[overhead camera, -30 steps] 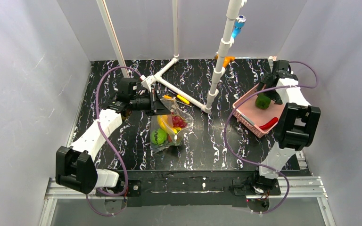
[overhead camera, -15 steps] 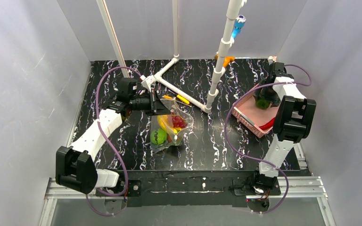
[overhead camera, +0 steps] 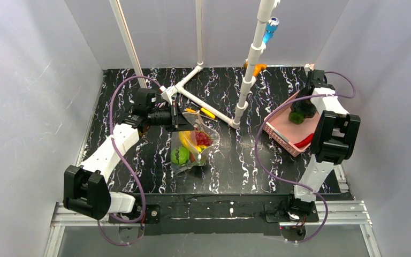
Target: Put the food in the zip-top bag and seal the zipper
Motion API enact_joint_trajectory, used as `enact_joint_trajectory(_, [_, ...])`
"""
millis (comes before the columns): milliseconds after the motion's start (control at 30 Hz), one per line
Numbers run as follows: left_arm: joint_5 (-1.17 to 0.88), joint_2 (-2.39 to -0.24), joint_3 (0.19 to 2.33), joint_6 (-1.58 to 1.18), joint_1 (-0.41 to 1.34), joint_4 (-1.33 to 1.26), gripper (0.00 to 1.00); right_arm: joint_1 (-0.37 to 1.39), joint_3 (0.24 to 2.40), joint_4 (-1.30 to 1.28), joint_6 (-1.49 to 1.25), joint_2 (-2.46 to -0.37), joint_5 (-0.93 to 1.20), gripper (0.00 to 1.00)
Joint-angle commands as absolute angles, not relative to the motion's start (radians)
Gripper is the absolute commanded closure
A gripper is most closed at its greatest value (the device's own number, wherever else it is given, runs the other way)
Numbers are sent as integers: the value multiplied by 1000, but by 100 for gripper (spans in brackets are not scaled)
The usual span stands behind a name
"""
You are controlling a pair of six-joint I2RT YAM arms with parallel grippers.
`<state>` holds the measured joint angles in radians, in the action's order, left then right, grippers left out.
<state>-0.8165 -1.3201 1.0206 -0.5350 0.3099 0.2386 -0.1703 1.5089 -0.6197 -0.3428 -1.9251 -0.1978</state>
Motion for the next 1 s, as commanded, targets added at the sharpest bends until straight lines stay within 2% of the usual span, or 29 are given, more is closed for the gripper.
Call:
enact_joint_trajectory(0, [-837, -1322, 1023, -522, 310, 238, 100, -173, 1383, -576, -388, -1753, -166, 62])
enact_joint_trajectory(200, [-828, -1336, 1024, -514, 311, 247, 100, -172, 1223, -545, -428, -1528, -123, 71])
enact_joint_trajectory(300, [-826, -1340, 1024, -510, 311, 247, 100, -172, 1153, -542, -436, -1414, -77, 72])
enact_joint_trajectory(500, [-820, -1345, 1026, -502, 313, 255, 100, -149, 1032, -568, -451, -1163, 103, 77])
enact_joint_trajectory(633, [-809, -1337, 1024, -495, 314, 258, 100, -28, 998, -608, -447, -1025, 103, 78])
enact_joint_trajectory(800, [-805, -1333, 1028, -488, 313, 266, 100, 132, 1060, -758, -437, -952, 103, 82])
enact_joint_trajectory(967, [-803, -1330, 1031, -484, 314, 271, 100, 228, 1052, -817, -434, -865, 219, 83])
